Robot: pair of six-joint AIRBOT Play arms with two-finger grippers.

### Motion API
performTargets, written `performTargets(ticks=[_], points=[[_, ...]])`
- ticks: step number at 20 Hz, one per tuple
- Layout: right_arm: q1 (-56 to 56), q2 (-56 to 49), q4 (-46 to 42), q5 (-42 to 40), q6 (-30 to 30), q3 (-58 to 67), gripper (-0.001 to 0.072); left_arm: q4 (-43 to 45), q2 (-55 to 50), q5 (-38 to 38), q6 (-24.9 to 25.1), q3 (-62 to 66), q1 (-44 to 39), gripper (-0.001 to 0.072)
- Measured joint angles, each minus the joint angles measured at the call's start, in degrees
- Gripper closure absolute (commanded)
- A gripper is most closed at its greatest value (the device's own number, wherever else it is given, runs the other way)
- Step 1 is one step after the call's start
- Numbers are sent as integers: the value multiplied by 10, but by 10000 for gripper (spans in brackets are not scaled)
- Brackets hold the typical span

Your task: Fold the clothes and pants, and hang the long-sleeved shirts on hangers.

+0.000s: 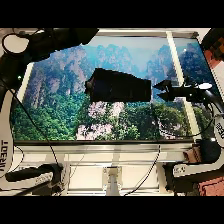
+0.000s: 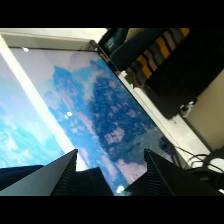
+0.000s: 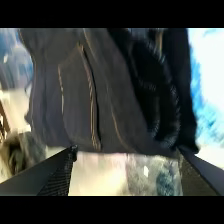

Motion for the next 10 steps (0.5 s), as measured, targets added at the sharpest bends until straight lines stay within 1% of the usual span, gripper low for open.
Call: performTargets(ticks=[5, 10], points=[[13, -43, -8, 3, 11, 28, 15, -14, 2, -15, 0, 0, 0, 222], [28, -101, -33, 29, 50, 106, 15, -18, 2, -24, 0, 0, 0, 222]])
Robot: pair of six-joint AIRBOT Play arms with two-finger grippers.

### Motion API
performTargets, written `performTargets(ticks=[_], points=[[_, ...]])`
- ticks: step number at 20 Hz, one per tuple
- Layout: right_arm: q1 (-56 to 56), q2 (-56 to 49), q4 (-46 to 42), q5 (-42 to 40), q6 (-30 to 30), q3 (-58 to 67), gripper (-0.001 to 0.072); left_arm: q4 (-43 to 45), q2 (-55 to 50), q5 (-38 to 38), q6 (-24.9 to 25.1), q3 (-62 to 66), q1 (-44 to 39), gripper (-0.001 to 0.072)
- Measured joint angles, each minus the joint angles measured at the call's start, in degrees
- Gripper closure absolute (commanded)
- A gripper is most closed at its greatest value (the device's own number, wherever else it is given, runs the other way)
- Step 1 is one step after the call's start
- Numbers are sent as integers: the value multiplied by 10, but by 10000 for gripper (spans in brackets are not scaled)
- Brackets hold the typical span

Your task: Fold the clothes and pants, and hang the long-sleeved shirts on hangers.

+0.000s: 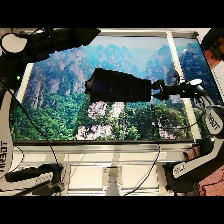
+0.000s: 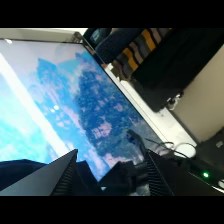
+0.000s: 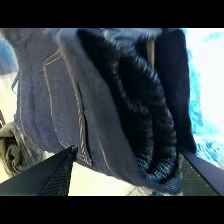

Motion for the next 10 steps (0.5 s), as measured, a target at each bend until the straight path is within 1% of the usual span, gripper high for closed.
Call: performTargets(ticks=[2, 6, 10], points=[[10, -23, -23, 15, 15, 30, 15, -1, 0, -2, 0, 0, 0, 222], [20, -49, -99, 30, 62, 64, 15, -2, 0, -3, 0, 0, 0, 222], [26, -64, -122, 50, 84, 75, 16, -2, 0, -3, 0, 0, 0, 222]])
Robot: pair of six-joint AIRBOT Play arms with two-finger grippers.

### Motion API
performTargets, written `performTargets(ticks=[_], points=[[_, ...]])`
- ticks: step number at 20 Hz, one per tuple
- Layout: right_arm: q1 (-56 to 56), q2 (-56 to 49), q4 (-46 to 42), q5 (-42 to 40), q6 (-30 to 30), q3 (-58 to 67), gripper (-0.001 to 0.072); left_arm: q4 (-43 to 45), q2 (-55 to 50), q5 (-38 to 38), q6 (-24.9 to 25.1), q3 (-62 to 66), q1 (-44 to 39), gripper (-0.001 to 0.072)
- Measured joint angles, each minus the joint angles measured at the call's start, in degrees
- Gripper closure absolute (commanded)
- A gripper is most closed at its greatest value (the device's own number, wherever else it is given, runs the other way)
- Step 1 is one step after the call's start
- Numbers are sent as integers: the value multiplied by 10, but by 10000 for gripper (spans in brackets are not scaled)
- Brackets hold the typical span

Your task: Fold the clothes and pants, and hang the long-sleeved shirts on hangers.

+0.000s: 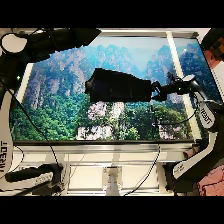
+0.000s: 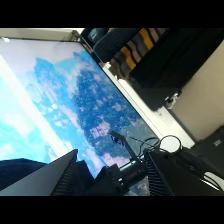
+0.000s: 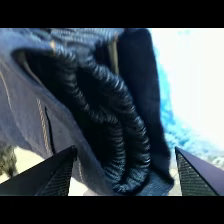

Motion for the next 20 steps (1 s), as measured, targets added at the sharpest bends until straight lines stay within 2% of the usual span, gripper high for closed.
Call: performTargets(ticks=[5, 6, 7, 8, 9, 10, 16, 20], points=[[29, -15, -6, 14, 8, 3, 36, 0, 0, 0, 0, 0, 0, 223], [36, -16, -6, 12, 8, 3, 109, 0, 0, 0, 0, 0, 0, 223], [42, -18, -10, 7, 9, 3, 307, 0, 0, 0, 0, 0, 0, 223], [48, -20, -16, -1, 9, 3, 460, 0, 0, 0, 0, 0, 0, 223], [51, -21, -21, -8, 8, 3, 600, 0, 0, 0, 0, 0, 0, 223], [53, -21, -22, -13, 8, 3, 681, 0, 0, 0, 0, 0, 0, 224], [43, 7, -56, 26, 16, 38, 685, 0, 0, 0, 0, 0, 0, 225], [-5, 66, -168, 62, 75, 64, 685, 0, 0, 0, 0, 0, 0, 225]])
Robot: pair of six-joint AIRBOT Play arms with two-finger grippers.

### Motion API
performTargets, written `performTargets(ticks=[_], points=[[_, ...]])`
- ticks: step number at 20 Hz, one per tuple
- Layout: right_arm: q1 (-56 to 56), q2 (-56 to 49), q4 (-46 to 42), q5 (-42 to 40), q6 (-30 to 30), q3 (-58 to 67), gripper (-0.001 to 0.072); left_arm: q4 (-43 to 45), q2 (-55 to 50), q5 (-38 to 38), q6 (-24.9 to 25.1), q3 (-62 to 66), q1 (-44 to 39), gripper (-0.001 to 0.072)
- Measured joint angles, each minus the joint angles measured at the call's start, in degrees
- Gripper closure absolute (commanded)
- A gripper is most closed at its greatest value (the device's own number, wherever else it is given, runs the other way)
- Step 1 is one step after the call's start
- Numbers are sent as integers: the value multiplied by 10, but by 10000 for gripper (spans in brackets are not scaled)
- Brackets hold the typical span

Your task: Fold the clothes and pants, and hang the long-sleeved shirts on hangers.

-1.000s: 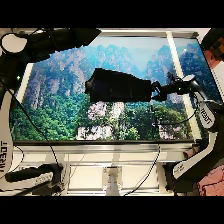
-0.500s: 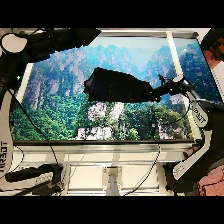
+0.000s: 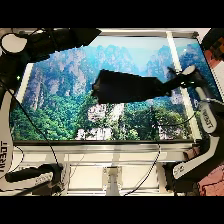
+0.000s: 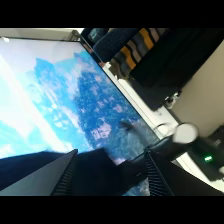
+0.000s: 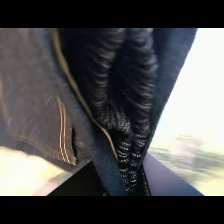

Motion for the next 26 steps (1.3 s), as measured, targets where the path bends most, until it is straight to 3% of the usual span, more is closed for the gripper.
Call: performTargets(ticks=[5, 14, 19, 26], points=[[-132, 69, -145, 51, 42, 8, 685, 0, 0, 1, 0, 0, 0, 225], [-373, 144, -310, 144, 58, 10, 685, 0, 0, 13, 0, 0, 5, 225], [-443, 162, -422, 185, 57, 10, 685, 0, 0, 85, 0, 0, 14, 225], [-477, 171, -500, 231, 65, 10, 670, 0, 0, 156, 0, 0, 17, 225]])
